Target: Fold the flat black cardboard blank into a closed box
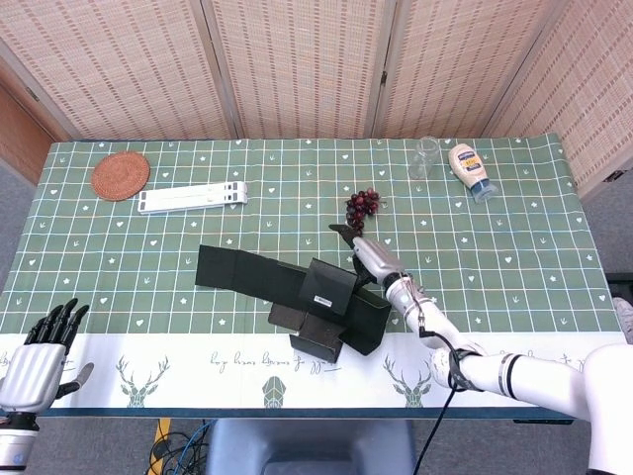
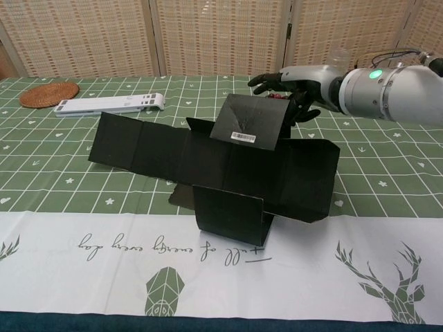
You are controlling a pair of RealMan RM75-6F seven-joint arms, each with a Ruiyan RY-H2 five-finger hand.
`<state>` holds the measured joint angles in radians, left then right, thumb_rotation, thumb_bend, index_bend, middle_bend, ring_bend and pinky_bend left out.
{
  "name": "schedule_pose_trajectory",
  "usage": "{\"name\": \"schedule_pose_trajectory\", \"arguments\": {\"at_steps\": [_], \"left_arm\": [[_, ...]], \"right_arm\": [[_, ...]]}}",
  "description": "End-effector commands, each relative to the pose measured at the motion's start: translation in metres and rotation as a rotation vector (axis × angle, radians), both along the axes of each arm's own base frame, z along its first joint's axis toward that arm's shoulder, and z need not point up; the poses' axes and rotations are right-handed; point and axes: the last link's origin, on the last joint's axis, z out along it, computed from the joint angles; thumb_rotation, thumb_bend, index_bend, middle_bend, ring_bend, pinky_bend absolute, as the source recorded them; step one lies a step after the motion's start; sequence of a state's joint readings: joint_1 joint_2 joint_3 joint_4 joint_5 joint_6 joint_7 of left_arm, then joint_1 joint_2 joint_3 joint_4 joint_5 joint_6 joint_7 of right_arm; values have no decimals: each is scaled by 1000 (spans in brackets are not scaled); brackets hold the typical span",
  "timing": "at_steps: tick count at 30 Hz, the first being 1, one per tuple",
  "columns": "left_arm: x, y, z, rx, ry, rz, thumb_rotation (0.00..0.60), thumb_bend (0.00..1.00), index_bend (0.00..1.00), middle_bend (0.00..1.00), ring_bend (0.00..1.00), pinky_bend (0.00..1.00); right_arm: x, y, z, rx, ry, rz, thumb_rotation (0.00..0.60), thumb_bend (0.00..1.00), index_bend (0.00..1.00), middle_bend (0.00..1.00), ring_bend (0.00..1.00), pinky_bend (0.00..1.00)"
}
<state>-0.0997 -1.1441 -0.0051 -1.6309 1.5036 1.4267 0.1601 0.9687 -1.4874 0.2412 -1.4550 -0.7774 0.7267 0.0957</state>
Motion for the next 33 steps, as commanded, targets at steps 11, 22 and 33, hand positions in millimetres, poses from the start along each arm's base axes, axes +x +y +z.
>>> {"name": "schedule_pose_trajectory", "arguments": {"at_steps": [11, 22, 33], "left_arm": [[3, 4, 2, -5, 11, -10, 600, 260, 21, 0, 30, 132], [7, 7, 1, -9, 19, -18, 600, 259, 21, 0, 31, 132], [10, 10, -2, -18, 23, -18, 600, 260, 21, 0, 31, 132]], "right_arm": [[-3, 8, 34, -201, -23, 93, 600, 115, 0, 45, 768, 1000], [-27, 19, 56, -241, -37, 54, 600, 120, 0, 104, 768, 1000], [-65, 38, 53, -149, 128, 44, 600, 0, 0, 67, 767, 1000]]}}
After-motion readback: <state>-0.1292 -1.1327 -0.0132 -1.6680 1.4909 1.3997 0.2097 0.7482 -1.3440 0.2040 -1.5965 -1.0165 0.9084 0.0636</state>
